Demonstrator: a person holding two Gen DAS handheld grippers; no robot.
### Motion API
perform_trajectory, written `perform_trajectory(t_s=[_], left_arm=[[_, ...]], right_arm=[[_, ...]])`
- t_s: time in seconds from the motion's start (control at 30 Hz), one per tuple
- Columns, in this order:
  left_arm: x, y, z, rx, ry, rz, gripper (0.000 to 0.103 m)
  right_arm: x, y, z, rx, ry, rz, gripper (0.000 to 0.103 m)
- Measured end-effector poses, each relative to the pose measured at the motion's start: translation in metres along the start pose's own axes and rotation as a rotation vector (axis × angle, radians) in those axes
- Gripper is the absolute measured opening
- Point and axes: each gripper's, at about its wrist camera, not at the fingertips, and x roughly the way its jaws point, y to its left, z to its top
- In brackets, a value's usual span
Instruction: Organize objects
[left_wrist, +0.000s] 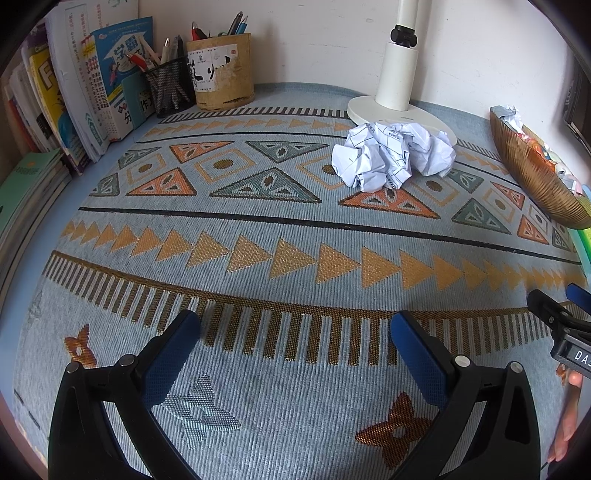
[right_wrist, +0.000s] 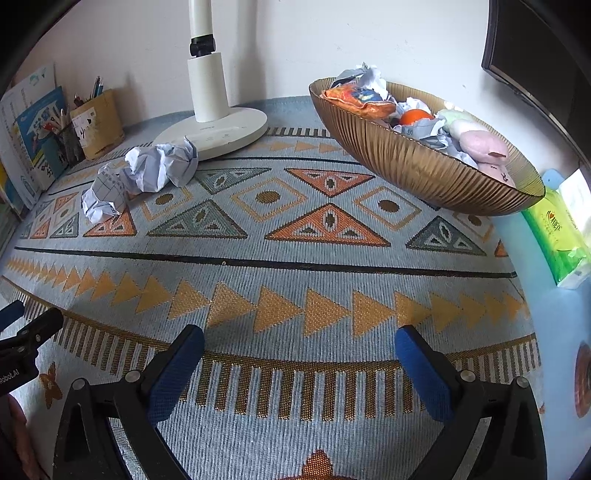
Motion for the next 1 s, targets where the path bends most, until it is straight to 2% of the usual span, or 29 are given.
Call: perform_trajectory(t_s=[1.0], left_arm=[[-0.0008, 0.0006, 0.0014, 0.001, 0.002, -0.001, 0.103]], right_arm=[[-0.0021, 0.0055, -0.0017, -0.014, -0.005, -0.007, 0.103]])
